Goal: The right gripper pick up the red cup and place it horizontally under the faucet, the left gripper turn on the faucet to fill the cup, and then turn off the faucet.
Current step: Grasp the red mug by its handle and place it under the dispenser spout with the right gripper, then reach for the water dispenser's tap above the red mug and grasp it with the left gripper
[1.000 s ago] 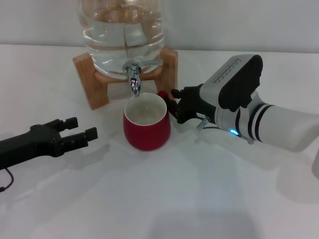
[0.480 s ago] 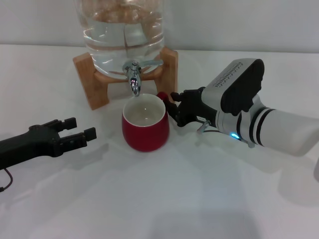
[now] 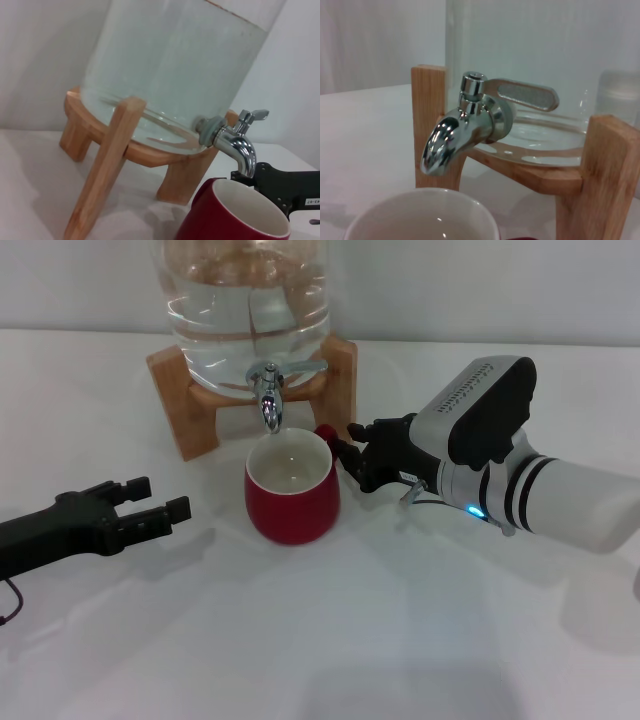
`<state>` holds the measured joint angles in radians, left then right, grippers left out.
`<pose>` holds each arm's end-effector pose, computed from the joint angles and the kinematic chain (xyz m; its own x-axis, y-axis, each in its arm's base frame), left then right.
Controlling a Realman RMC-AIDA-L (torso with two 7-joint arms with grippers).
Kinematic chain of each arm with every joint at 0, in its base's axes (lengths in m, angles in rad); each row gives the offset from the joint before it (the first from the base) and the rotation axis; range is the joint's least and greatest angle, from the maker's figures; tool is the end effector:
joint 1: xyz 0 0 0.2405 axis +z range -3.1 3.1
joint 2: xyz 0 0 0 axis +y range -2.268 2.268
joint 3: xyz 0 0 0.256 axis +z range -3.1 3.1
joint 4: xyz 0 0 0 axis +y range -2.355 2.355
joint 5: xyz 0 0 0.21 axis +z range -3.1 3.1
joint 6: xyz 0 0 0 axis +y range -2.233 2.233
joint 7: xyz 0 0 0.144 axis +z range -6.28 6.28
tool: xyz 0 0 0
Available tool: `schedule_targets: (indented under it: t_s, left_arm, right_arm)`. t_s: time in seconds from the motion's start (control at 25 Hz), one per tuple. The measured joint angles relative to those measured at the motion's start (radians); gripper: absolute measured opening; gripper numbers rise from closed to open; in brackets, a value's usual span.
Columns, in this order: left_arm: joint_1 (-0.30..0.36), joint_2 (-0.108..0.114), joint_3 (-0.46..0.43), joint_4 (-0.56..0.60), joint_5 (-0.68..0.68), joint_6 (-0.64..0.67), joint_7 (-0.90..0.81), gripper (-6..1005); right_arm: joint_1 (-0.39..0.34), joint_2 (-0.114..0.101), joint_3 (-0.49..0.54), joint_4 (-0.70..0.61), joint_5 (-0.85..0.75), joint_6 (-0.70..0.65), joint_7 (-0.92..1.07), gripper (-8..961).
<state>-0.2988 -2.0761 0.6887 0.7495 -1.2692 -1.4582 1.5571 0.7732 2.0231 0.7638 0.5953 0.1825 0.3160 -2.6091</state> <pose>-0.3264 0.2927 0.0295 0.5694 0.5345 0.6245 0.7724 -0.6080 -0.1839 0.1677 0.3951 -0.1311 0.8989 -0.2021 -0.3887 -0.4006 -0.7382 -0.5427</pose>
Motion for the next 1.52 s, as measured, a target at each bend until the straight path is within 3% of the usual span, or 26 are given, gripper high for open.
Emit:
schedule_targets:
  t_s: [0.2, 0.52, 0.84, 1.08, 1.16, 1.2, 1.32, 1.4, 1.52]
  left_arm:
    - [0.000, 0.001, -0.001, 0.003, 0.001, -0.001, -0.002, 887]
    - [-0.003, 0.003, -0.001, 0.005, 0.001, -0.001, -0.003, 887]
    - [-0.003, 0.005, -0.002, 0.006, 0.001, 0.000, -0.004, 887]
    - [-0.001, 0.009, -0.002, 0.007, 0.001, 0.001, -0.005, 887]
    - [-0.001, 0.010, -0.001, 0.007, 0.002, 0.001, -0.005, 887]
    - [-0.002, 0.010, -0.001, 0.007, 0.002, 0.001, -0.005, 887]
    - [-0.004, 0.010, -0.001, 0.007, 0.003, 0.001, -0.005, 887]
    - [-0.004, 0.010, -0.001, 0.007, 0.003, 0.001, -0.006, 887]
    - [-0.005, 0.010, -0.001, 0.007, 0.004, 0.001, -0.007, 887]
  right_arm:
    - [-0.002, -0.002, -0.001, 0.004, 0.000, 0.000, 0.009, 303]
    - [-0.085, -0.024, 0.015, 0.043, -0.004, 0.069, 0.017, 314]
    - [-0.245, -0.115, 0.059, 0.240, -0.124, 0.065, 0.089, 325]
    - [-0.336, -0.139, 0.136, 0.255, -0.240, 0.135, 0.203, 333]
    - [-0.355, -0.148, 0.149, 0.256, -0.276, 0.173, 0.231, 381]
    - [-0.404, -0.166, 0.193, 0.256, -0.347, 0.264, 0.284, 405]
    - [-0.455, -0.169, 0.246, 0.257, -0.413, 0.333, 0.317, 484]
    - [-0.483, -0.160, 0.283, 0.260, -0.454, 0.381, 0.326, 547]
    - [-0.512, -0.142, 0.323, 0.252, -0.499, 0.467, 0.327, 555]
